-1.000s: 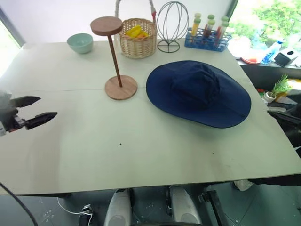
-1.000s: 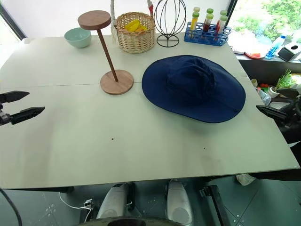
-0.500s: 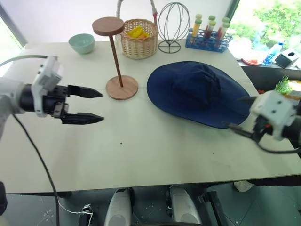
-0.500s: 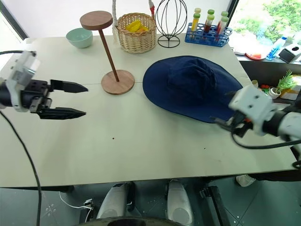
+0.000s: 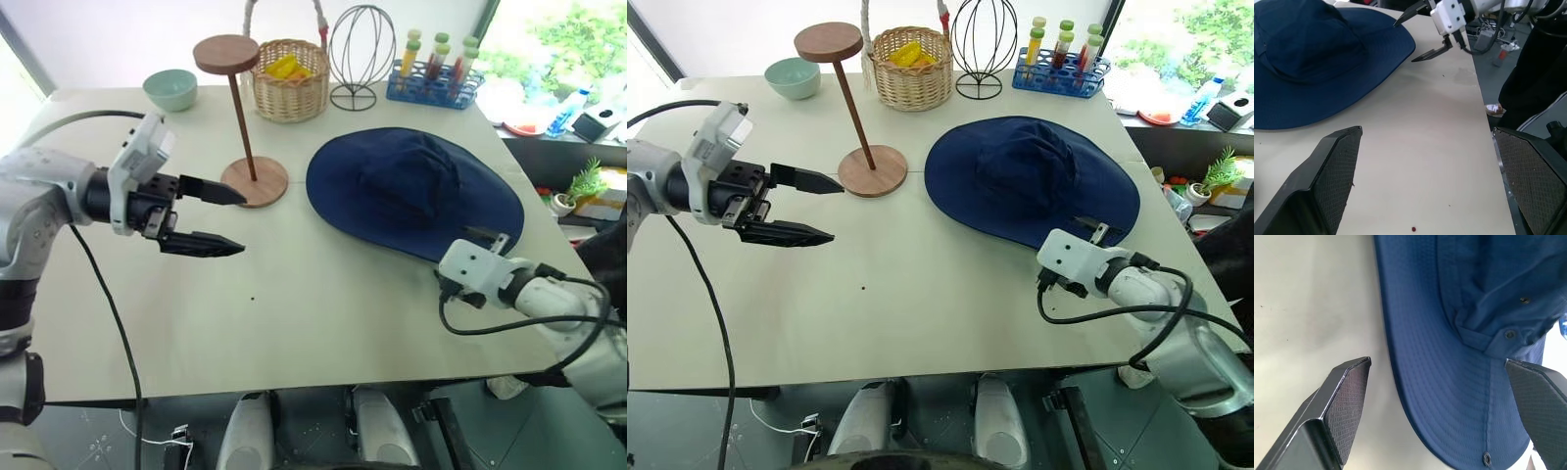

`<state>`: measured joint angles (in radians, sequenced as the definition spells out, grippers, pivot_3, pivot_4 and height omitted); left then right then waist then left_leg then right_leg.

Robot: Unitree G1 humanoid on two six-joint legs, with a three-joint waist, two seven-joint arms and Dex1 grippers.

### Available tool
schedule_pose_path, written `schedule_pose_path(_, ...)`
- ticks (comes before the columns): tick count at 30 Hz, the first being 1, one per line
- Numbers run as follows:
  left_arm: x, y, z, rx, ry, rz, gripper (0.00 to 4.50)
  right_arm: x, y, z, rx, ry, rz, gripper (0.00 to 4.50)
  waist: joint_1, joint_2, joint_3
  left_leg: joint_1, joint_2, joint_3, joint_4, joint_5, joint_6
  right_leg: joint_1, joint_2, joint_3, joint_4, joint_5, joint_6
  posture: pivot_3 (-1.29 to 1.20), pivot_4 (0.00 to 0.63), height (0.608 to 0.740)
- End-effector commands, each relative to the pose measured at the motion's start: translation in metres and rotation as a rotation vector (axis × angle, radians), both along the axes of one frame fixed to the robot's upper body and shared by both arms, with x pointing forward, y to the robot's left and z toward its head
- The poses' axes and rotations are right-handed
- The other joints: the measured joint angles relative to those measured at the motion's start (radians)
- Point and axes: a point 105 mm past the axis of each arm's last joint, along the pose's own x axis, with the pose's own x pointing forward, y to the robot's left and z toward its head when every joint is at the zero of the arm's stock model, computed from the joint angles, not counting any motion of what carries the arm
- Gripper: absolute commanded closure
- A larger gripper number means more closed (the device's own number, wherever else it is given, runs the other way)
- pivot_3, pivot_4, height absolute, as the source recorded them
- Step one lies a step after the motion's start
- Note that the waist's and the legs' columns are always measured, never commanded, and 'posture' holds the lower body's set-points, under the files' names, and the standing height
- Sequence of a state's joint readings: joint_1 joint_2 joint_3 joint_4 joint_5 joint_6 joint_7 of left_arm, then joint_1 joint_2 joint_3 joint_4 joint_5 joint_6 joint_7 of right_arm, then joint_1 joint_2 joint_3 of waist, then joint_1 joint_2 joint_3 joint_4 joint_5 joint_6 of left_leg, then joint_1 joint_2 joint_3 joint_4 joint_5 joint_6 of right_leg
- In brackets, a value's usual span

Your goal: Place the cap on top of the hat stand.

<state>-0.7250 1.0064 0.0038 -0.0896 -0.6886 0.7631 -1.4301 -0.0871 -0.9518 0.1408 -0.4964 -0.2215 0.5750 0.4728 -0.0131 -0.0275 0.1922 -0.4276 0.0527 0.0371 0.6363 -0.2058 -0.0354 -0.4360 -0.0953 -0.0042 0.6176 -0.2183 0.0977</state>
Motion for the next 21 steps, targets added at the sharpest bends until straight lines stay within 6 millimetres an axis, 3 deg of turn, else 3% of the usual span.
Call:
schedule_pose_path(1, -0.001, -0.002, 0.013, -0.005, -0.047, -0.003, 0.00, 0.012, 0.003, -0.004, -0.015, -0.047, -0.006, 0.04, 0.000, -0.001, 0.000, 0.000, 0.000, 0.000, 0.000, 0.000, 0.000, 0.000, 0.000, 0.000, 0.000, 0.000, 0.000, 0.00, 0.150, 0.740)
schedule_pose_path(12, 0.001, -0.006, 0.018, -0.024, -0.066, 0.008, 0.00, 0.048, 0.002, -0.037, -0.058, -0.061, -0.016, 0.04, -0.004, -0.005, -0.002, 0.001, 0.000, -0.005, 0.005, 0.000, 0.000, 0.006, 0.003, 0.000, 0.000, 0.000, 0.000, 0.00, 0.150, 0.740)
schedule_pose_path(15, 0.001, -0.006, 0.020, -0.032, -0.073, 0.015, 0.00, 0.049, 0.007, -0.042, -0.023, -0.049, 0.002, 0.90, -0.005, -0.009, -0.005, 0.001, 0.000, -0.007, 0.006, 0.000, 0.000, 0.008, 0.004, 0.000, 0.000, 0.000, 0.000, 0.00, 0.150, 0.740)
schedule_pose_path(21, 0.000, -0.005, 0.021, -0.038, -0.075, 0.027, 0.00, 0.047, 0.009, -0.043, -0.006, -0.045, 0.016, 3.72, -0.004, -0.009, -0.005, 0.001, 0.001, -0.008, 0.009, 0.000, 0.000, 0.009, 0.005, 0.000, 0.001, 0.000, 0.000, 0.00, 0.150, 0.740)
